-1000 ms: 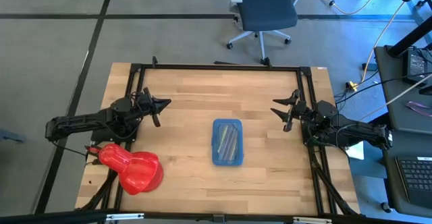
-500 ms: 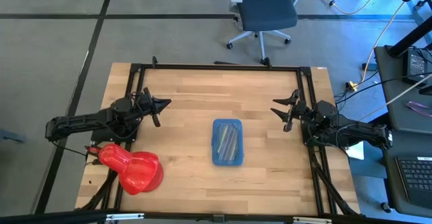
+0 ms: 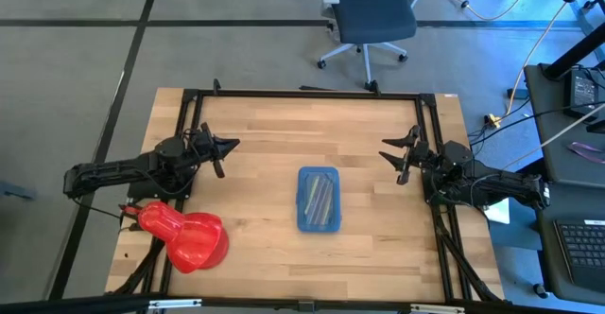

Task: Pick & place school supplies into a supply box
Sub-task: Return to Home Position

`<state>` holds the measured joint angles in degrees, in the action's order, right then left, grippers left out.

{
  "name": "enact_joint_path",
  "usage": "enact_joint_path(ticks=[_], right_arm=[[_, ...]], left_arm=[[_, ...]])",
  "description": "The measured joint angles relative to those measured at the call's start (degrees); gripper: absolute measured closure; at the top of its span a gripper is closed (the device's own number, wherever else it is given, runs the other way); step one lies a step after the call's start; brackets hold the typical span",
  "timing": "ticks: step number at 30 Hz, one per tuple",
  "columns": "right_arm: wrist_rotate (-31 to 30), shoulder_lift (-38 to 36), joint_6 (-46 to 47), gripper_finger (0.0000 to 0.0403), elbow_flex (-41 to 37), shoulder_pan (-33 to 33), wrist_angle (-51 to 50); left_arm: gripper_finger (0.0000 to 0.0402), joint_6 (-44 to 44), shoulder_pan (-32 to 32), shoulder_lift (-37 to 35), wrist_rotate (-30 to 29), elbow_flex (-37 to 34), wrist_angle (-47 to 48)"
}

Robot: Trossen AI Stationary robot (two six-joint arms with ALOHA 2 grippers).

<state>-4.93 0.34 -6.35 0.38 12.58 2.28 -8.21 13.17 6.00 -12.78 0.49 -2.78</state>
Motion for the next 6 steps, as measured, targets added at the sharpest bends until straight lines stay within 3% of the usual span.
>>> enact_joint_path(ticks=[6], right_arm=[[0.0,0.0,0.0,0.0214,0.0,0.0,0.0]], left_arm=[[0.0394,0.0,0.0,0.0,0.0,0.0,0.0]])
